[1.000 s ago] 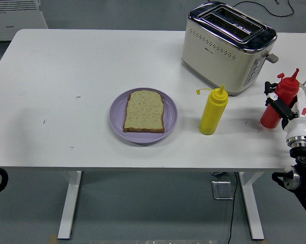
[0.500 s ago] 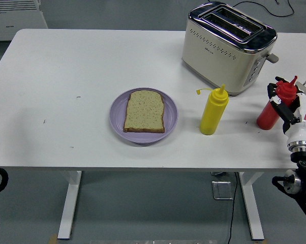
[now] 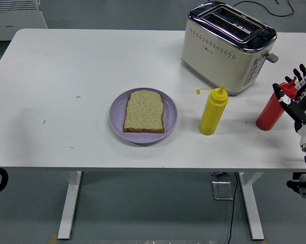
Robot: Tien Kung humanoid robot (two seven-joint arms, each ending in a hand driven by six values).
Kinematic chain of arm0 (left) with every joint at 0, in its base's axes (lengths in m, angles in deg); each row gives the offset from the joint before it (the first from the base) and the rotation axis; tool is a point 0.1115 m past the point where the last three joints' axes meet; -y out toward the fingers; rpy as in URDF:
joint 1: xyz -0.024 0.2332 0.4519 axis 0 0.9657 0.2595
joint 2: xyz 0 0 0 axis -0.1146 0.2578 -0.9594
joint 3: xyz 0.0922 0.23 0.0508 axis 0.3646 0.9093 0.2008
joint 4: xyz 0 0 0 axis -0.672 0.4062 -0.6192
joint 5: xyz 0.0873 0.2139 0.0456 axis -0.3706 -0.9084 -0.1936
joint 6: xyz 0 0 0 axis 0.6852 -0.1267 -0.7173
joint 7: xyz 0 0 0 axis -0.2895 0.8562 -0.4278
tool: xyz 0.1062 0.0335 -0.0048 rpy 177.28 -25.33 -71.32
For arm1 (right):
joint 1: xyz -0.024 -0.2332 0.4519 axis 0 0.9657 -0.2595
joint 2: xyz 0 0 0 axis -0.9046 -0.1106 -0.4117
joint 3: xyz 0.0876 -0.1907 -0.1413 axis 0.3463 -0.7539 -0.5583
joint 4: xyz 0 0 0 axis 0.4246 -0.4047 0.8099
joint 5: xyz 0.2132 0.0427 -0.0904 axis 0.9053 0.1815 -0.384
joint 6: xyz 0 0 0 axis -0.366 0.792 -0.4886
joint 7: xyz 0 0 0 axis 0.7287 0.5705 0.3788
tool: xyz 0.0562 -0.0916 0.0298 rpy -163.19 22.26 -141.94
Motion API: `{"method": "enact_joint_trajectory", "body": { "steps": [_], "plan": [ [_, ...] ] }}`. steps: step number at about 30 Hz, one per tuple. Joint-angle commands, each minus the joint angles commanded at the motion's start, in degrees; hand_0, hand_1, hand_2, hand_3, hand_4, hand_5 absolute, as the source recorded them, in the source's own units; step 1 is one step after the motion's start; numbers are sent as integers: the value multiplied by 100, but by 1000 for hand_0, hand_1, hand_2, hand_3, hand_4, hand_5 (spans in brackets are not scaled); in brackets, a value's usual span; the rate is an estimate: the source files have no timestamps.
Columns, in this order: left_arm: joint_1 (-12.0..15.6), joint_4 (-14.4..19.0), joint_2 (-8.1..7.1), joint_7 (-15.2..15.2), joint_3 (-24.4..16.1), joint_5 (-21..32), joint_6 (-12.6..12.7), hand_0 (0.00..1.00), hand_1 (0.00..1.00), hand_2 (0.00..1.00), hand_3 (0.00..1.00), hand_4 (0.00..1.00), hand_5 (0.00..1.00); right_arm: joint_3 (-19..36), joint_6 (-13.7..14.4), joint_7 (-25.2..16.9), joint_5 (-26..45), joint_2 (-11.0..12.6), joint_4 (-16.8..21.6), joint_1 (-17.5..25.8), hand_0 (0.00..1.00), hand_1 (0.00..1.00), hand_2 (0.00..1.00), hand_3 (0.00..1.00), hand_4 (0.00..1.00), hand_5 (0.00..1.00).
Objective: Pick up the cup,pour liquid into bread,place the cup on the desk
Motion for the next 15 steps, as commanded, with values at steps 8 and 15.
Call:
{"method": "enact_joint_trajectory", "body": {
  "steps": [8,15],
  "plan": [
    [3,0,-8,-2,36,0,0,843,854,882,809,618,998,596,6,96,-362,164,1077,229,984,919,998,998,878,358],
    [22,0,-13,-3,51,-4,0,843,854,882,809,619,998,1321,-190,70,283,165,1587,253,971,910,988,998,886,372]
  ]
}}
